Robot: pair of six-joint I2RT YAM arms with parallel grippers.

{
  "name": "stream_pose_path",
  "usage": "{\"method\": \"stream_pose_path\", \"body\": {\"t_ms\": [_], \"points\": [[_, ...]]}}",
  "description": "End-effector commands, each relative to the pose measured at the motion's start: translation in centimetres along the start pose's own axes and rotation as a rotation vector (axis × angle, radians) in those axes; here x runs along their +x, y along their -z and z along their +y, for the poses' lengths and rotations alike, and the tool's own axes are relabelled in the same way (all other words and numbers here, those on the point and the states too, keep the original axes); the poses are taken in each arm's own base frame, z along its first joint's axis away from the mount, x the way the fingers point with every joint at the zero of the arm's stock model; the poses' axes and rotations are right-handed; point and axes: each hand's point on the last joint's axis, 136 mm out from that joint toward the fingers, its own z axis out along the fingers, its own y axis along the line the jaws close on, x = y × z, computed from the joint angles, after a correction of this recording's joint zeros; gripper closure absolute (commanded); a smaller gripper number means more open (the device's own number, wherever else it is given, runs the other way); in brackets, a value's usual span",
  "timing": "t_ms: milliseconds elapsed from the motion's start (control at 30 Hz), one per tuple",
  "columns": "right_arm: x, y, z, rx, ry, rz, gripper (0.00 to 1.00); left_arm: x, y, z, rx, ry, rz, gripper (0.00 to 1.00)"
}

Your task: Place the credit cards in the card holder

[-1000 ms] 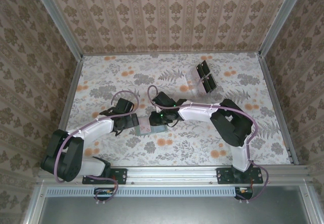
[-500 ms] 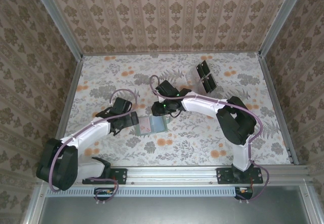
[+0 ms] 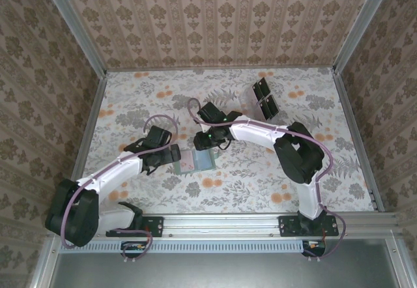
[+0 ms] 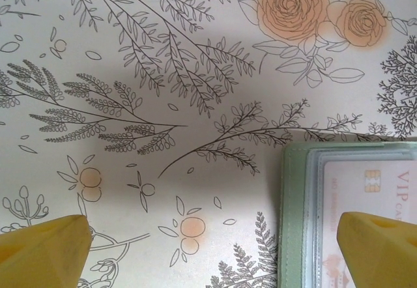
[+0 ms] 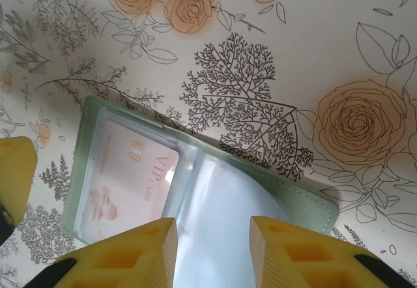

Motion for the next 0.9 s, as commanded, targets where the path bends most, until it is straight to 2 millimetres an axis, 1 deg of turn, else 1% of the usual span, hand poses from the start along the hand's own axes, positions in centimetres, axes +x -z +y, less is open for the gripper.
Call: {"method": "stream_pose_path", "body": {"t_ms": [0, 133, 200, 400, 500, 600, 867], "points": [[0.9, -0.5, -0.2, 0.018, 0.023, 0.045, 0.64, -0.6, 0.9, -0.8, 0.025, -0.013, -0.017, 0.0], [1.2, -0.9, -0.5, 0.025, 0.021, 0.055, 0.64, -0.5, 0.9, -1.0, 0.028, -0.02, -0.016, 0.0], [1.2, -0.7, -0.5, 0.029, 0.023, 0.05, 0.65, -0.4, 0.8, -1.0, 0.028, -0.019, -0.015, 0.0], [0.7, 1.1, 0.4, 0.043, 0.053, 0.011, 0.64, -0.3, 0.7, -1.0, 0.028, -0.02, -0.015, 0.0], [0.5, 1.4, 0.8, 0.052, 0.078, 0.005, 0.63, -0.2, 0.7, -1.0, 0.027, -0.02, -0.014, 0.0], [1.2, 1.3, 0.6, 0.074, 0.091, 0.034, 0.61, -0.2, 0.8, -1.1, 0.031, -0.019, -0.017, 0.0], [1.9, -0.4, -0.8, 0.123, 0.097, 0.073, 0.59, -0.1, 0.9, -1.1, 0.034, -0.021, -0.019, 0.0]]}}
